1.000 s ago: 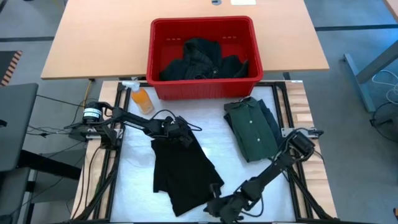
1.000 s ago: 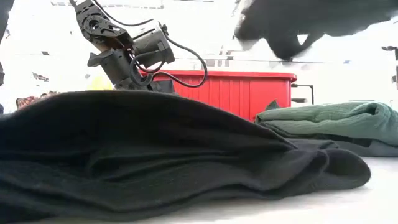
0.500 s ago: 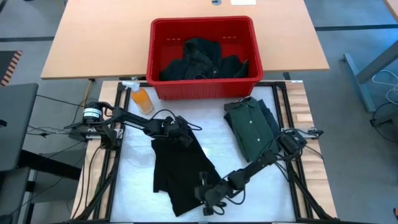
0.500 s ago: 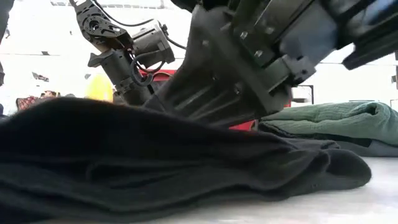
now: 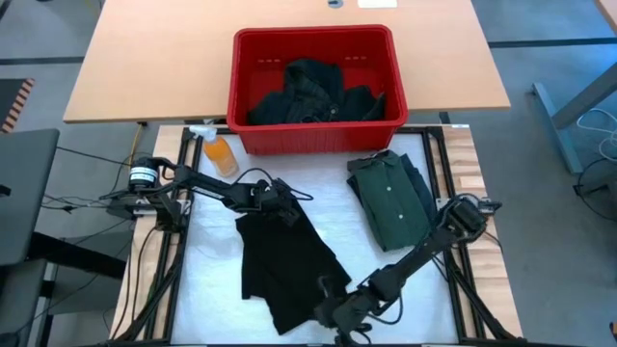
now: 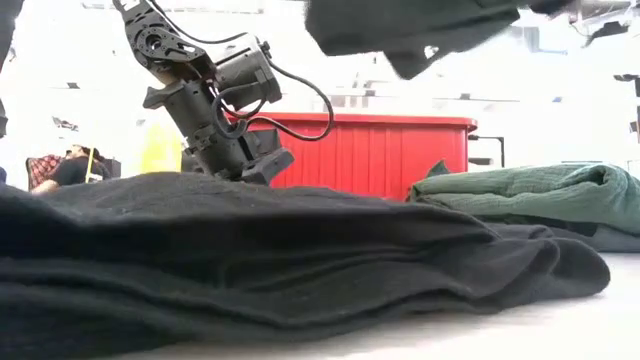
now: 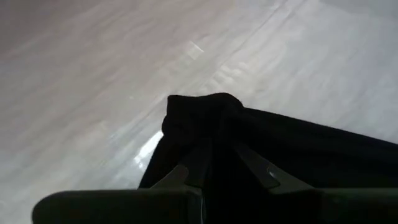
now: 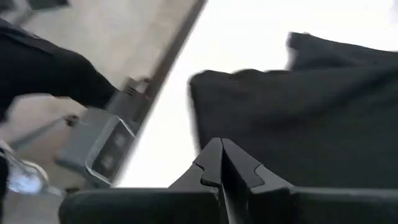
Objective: Fold laundry
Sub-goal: Fold the black shirt
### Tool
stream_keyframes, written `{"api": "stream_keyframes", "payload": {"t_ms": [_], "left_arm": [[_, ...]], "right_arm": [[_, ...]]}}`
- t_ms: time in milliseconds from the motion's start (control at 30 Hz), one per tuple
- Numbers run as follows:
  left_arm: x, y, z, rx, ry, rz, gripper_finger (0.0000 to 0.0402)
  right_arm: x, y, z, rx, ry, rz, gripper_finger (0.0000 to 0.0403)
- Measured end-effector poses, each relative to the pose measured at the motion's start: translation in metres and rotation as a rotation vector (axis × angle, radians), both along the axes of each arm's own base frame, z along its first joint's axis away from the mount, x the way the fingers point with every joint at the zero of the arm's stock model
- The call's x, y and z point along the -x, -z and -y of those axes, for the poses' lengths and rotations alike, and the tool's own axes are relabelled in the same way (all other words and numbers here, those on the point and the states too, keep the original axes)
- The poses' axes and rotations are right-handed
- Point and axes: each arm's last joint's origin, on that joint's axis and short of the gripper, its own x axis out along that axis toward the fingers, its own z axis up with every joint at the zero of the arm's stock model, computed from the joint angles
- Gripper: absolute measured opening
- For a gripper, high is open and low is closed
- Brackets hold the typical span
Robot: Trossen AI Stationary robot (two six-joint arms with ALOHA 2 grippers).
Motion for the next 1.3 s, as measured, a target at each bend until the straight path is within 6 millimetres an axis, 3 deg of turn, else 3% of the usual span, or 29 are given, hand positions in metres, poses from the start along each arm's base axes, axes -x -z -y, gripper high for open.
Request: {"api": "stream_keyframes", "payload": {"t_ms": [167,233,367,500,567,733,967,1133,1300], "left_arm": [[-0.001,-0.007,0.0,-0.026,0.03,0.023,0.0041],[0.001,-0.014,0.0,-0.033,0.05,0.038,0.0048],[0.01,-0.038,0.002,-0.047,0.078,0.065,0.0066],[0.02,-0.06,0.012,-0.061,0.12,0.07,0.0082],[0.026,-0.068,0.019,-0.06,0.145,0.068,0.0088],[0.032,-0.08,0.049,-0.064,0.251,0.096,0.0097],[0.034,-0.084,0.091,-0.182,0.347,0.149,0.0099],[0.034,-0.078,0.097,-0.205,0.325,0.157,0.0099],[0.035,-0.069,0.097,-0.193,0.31,0.155,0.0098]], "right_arm": [[0.03,-0.043,0.007,0.104,0.028,-0.014,0.0024],[0.046,-0.051,0.01,0.13,0.038,0.0,0.0024],[0.075,-0.042,0.021,0.106,-0.007,-0.044,0.0024],[0.091,-0.033,0.028,0.051,0.034,-0.02,0.003],[0.093,-0.032,0.027,0.044,0.028,-0.001,0.0037],[0.093,-0.018,0.022,0.292,-0.08,0.037,0.0071],[0.082,0.014,0.023,0.515,-0.124,0.009,0.0156],[0.072,0.025,0.017,0.539,-0.129,-0.01,0.0206],[0.066,0.041,0.011,0.577,-0.149,-0.038,0.0222]]}}
